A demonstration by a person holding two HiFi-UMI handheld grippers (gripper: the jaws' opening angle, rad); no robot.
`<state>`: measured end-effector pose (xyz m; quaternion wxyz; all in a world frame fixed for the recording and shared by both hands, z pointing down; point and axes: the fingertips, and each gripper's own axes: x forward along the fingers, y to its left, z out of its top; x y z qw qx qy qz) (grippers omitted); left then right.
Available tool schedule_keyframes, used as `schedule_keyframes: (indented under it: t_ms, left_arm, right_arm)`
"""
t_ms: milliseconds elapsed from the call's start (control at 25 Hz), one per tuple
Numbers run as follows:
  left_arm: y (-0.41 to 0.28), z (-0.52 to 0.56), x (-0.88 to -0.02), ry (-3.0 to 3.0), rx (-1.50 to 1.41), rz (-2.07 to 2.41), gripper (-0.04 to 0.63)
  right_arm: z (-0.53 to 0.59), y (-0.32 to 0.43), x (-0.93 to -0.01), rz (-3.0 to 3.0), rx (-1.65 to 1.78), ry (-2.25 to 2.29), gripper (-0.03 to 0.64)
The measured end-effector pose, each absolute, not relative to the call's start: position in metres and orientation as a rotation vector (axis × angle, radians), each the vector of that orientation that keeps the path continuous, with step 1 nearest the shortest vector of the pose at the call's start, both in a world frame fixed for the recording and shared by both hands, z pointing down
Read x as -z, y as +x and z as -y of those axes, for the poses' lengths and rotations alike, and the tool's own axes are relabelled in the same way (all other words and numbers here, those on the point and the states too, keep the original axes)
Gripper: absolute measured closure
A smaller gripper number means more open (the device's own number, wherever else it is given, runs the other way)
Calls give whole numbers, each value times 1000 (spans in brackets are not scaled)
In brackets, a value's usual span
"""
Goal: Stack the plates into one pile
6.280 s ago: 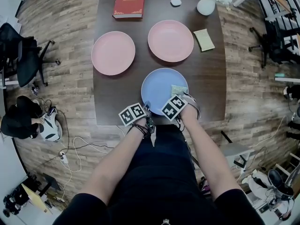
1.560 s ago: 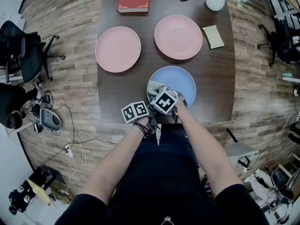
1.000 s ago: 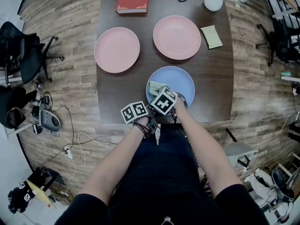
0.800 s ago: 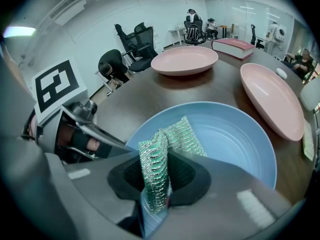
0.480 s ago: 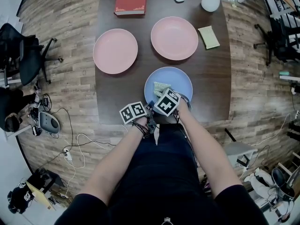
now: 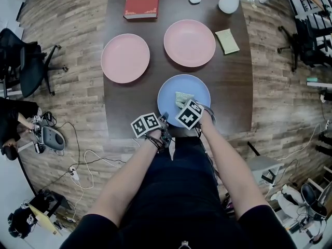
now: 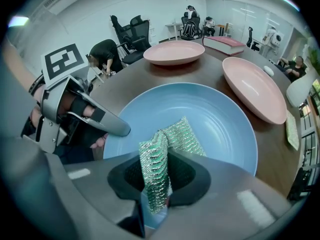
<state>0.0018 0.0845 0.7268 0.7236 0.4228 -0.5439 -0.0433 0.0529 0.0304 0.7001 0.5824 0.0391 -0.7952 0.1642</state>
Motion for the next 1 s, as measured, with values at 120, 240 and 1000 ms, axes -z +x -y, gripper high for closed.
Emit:
schedule_keyframes:
  t_ms: [120, 240, 1000]
  left_arm:
    - [2, -85, -727, 931, 96, 1204, 580]
    - [0, -84, -728, 927, 98, 1205, 580]
    - [0, -82, -728, 917, 102, 1219, 580]
  right_arm:
    - [-29, 64, -701, 1842, -377, 110, 534]
    - [-25, 74, -703, 1821, -380, 131, 534]
    - [-13, 119, -708, 1667, -304, 212, 534]
